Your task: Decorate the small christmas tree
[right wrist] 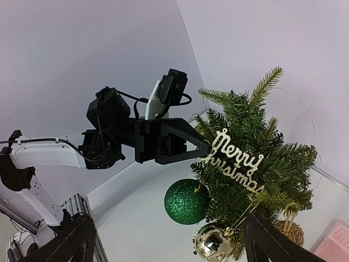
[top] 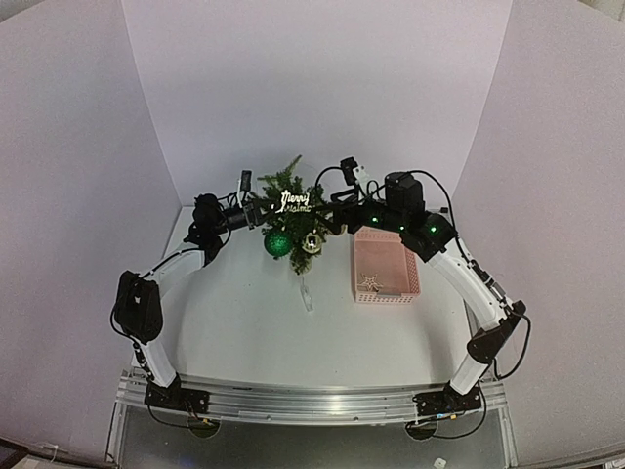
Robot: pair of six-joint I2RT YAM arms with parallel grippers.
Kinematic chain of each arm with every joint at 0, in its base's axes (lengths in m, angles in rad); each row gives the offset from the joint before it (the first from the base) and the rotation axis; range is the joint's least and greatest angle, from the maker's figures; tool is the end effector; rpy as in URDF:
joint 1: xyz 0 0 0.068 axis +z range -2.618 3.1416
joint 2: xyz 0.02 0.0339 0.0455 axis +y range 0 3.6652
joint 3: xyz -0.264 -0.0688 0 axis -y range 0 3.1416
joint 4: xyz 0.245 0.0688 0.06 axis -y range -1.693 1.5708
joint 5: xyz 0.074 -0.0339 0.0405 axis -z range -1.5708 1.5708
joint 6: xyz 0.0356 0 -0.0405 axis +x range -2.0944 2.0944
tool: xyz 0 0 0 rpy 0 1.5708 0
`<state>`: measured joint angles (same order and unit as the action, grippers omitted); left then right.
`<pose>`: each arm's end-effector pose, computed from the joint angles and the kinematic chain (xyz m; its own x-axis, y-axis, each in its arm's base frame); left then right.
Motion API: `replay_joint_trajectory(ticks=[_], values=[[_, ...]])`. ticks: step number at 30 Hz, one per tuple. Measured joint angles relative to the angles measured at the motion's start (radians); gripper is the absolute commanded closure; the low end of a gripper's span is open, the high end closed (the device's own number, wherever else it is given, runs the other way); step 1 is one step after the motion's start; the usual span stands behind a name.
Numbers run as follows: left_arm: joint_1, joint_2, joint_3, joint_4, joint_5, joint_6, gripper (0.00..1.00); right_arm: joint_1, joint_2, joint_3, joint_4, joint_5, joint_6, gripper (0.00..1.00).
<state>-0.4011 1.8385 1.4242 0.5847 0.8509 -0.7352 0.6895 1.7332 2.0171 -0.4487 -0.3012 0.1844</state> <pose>0.3894 -0.1942 0.3409 -0.5144 -0.2622 -0.8165 0.8016 0.1912 -0.5665 0.2923 0.2547 0.4825 -0.2772 -0.0016 -0.9608 -0.7960 0.5605 0.2287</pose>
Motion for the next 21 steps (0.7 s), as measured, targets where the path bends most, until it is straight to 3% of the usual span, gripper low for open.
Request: replay_joint_trajectory(ticks=[7,21], values=[[0.000,0.000,0.000,-0.007,0.014,0.006,0.85,0.000,0.000,0.000,0.001,-0.013,0.000,0.08],[0.001,0.000,0.000,-0.020,0.049,0.029,0.49,0.000,0.000,0.000,0.008,-0.042,0.005,0.09]])
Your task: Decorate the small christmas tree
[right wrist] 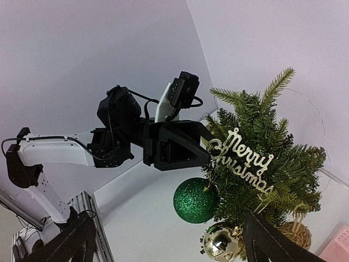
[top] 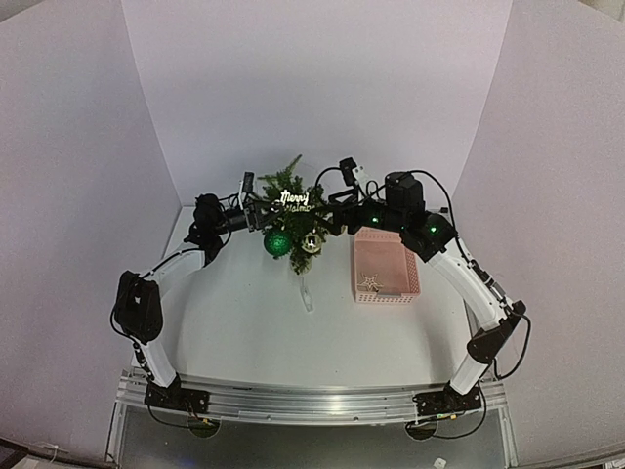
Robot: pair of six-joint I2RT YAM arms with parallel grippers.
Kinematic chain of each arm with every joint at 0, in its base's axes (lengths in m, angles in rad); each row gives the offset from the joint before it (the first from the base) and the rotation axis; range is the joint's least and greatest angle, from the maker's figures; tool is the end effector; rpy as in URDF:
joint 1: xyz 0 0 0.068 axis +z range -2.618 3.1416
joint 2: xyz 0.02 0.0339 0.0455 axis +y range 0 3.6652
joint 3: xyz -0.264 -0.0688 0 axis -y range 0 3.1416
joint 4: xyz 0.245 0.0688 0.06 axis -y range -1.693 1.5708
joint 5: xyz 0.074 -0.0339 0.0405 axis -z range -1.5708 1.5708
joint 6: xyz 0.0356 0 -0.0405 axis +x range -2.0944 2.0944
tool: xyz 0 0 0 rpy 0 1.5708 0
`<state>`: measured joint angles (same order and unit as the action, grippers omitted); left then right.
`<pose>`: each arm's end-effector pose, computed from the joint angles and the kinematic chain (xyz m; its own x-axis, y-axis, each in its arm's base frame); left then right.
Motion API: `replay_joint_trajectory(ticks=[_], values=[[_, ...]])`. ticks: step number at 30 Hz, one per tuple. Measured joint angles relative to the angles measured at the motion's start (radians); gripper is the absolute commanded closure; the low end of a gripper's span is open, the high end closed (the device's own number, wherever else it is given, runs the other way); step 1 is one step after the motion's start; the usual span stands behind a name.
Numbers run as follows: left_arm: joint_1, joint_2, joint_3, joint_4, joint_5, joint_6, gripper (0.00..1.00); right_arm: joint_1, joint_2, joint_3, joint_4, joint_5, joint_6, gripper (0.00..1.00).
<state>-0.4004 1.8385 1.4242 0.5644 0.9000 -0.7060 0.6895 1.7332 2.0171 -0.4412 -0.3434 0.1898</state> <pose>0.3882 -0.1946 0.3388 -0.5152 -0.2199 -0.8284 0.8165 0.1681 -0.5524 0.2912 0.2556 0.4834 -0.2801 -0.0007 -0.9600 -0.8174 0.5245 0.2381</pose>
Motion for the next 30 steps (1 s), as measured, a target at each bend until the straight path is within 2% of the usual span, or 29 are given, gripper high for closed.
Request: replay_joint_trajectory(ticks=[9,22,30], values=[[0.011,-0.008,0.000,-0.026,0.025,0.001,0.36,0.000,0.000,0.000,0.001,-0.006,0.007,0.08],[0.025,-0.057,0.001,-0.081,0.040,0.026,0.28,0.000,-0.001,-0.009,0.008,0.000,0.014,0.08],[0.056,-0.108,0.002,-0.175,0.042,0.076,0.19,-0.039,-0.044,-0.087,0.014,0.101,0.082,0.08]])
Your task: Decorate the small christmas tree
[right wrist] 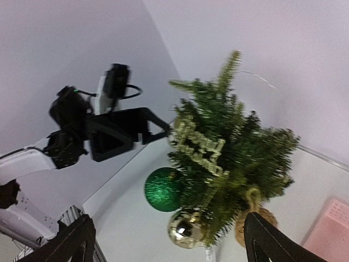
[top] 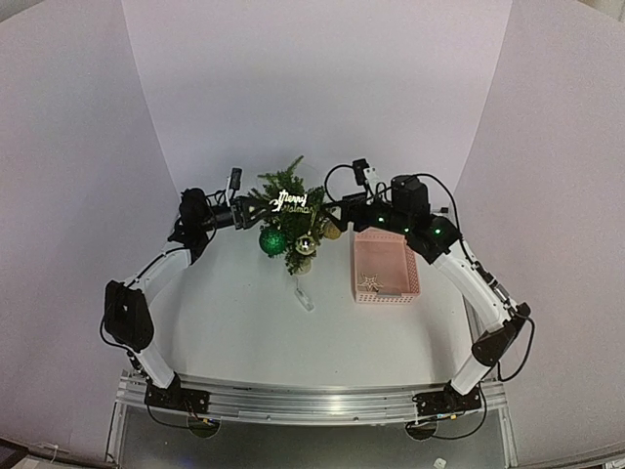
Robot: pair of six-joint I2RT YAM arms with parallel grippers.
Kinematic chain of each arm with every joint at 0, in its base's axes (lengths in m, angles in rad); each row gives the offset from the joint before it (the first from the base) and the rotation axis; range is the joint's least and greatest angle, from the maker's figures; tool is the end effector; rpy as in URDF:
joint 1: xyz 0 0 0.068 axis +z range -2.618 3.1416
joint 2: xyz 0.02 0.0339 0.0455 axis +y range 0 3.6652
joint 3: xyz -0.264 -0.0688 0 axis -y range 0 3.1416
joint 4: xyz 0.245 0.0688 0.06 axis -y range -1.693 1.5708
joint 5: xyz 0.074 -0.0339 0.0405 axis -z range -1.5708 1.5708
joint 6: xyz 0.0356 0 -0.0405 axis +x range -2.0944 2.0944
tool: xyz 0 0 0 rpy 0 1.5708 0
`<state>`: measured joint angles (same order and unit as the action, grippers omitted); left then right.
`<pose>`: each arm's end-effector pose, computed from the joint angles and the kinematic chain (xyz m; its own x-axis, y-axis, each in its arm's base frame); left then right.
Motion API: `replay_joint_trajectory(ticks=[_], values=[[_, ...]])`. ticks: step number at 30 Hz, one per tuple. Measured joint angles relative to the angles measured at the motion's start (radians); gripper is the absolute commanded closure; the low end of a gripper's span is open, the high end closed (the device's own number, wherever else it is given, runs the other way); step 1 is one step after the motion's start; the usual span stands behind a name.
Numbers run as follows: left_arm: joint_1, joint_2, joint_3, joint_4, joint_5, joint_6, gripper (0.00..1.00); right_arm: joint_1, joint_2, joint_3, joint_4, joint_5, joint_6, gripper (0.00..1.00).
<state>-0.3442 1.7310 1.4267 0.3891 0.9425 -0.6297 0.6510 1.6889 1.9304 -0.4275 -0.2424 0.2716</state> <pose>0.3747 -0.1649 0.3660 -0.4992 -0.1887 -0.8457 0.8205 0.2105 -0.5314 0.2982 0.2379 0.4724 -0.3499 0.0609 -0.9348 -0.7080 0.6363 0.3064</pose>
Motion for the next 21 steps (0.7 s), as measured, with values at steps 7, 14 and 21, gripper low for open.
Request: replay_joint_trajectory(ticks=[7,14,21], values=[[0.079,-0.121,0.016,-0.097,0.016,0.068,0.11,-0.152,-0.082,-0.132,-0.076,0.197,0.104,0.13],[0.142,-0.265,0.026,-0.231,-0.008,0.173,0.09,-0.248,-0.056,-0.203,-0.278,0.292,0.125,0.29],[0.247,-0.352,-0.015,-0.294,-0.093,0.218,0.08,-0.265,0.204,-0.162,-0.498,0.256,0.023,0.60]])
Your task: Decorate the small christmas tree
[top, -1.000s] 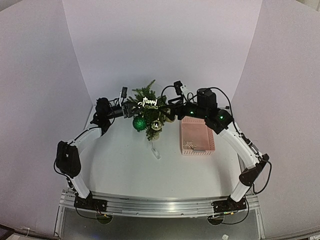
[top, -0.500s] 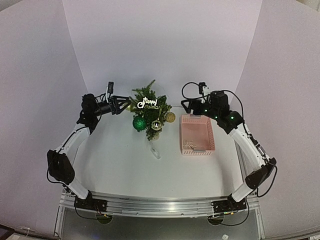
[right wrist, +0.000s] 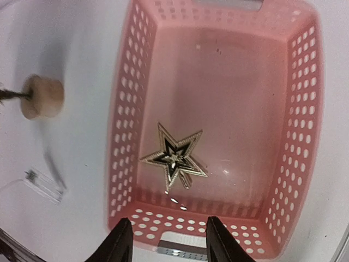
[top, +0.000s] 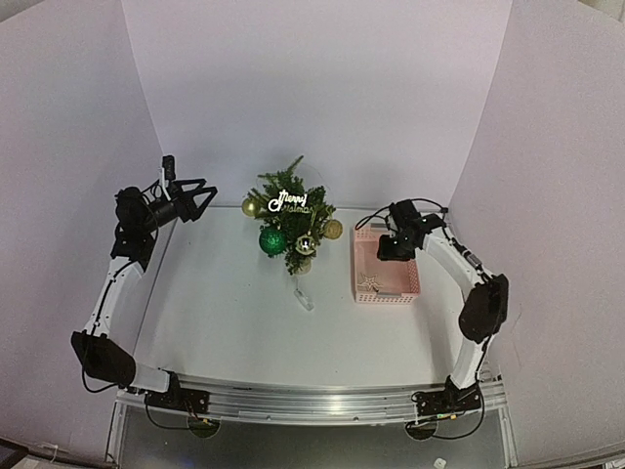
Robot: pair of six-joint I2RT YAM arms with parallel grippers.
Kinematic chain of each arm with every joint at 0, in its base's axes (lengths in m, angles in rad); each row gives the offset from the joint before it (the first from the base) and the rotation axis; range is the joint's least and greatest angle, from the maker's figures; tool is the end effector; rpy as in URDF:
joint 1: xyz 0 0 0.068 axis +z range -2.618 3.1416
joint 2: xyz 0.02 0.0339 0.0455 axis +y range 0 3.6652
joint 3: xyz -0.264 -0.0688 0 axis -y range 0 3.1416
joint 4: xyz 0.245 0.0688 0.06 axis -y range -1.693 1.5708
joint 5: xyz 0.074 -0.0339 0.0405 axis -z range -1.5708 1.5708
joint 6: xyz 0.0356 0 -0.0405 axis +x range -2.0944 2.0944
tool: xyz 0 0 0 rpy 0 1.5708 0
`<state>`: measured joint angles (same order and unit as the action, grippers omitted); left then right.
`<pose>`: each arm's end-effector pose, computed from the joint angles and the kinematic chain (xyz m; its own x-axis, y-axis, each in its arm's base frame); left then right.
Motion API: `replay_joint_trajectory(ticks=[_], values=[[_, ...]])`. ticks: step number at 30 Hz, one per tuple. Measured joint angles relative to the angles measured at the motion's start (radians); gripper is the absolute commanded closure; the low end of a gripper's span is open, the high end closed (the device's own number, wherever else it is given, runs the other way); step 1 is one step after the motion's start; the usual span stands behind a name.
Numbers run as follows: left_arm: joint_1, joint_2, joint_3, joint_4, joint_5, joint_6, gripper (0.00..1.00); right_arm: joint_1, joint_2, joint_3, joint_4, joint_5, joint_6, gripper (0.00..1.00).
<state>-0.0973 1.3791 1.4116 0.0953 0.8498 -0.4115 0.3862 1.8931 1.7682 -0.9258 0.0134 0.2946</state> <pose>0.3053 -0.0567 0.4530 -0.2060 -0.2452 -0.9473 0.7891 0.5309 -0.3090 0.3787 0.1535 0.2978 -0.8768 -0.0431 -0.4789 -0.1211 0.9837 0.1332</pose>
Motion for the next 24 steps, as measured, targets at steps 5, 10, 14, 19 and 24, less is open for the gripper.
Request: replay_joint_trajectory(ticks=[5,10,14,19,24], values=[[0.035,-0.036,-0.073,-0.018,-0.040,0.017,0.08,-0.004,0.155,0.006,-0.132,-0.011,-0.139,0.63],[0.055,-0.046,-0.128,-0.017,-0.059,0.020,0.08,-0.004,0.249,0.047,-0.231,-0.011,-0.284,0.56],[0.074,-0.049,-0.161,-0.015,-0.067,0.019,0.08,-0.004,0.315,0.102,-0.270,-0.014,-0.379,0.48],[0.099,-0.049,-0.183,0.000,-0.069,0.014,0.08,-0.004,0.379,0.179,-0.298,-0.013,-0.429,0.50],[0.122,-0.048,-0.190,0.026,-0.072,-0.002,0.08,-0.004,0.426,0.221,-0.304,-0.021,-0.433,0.57]])
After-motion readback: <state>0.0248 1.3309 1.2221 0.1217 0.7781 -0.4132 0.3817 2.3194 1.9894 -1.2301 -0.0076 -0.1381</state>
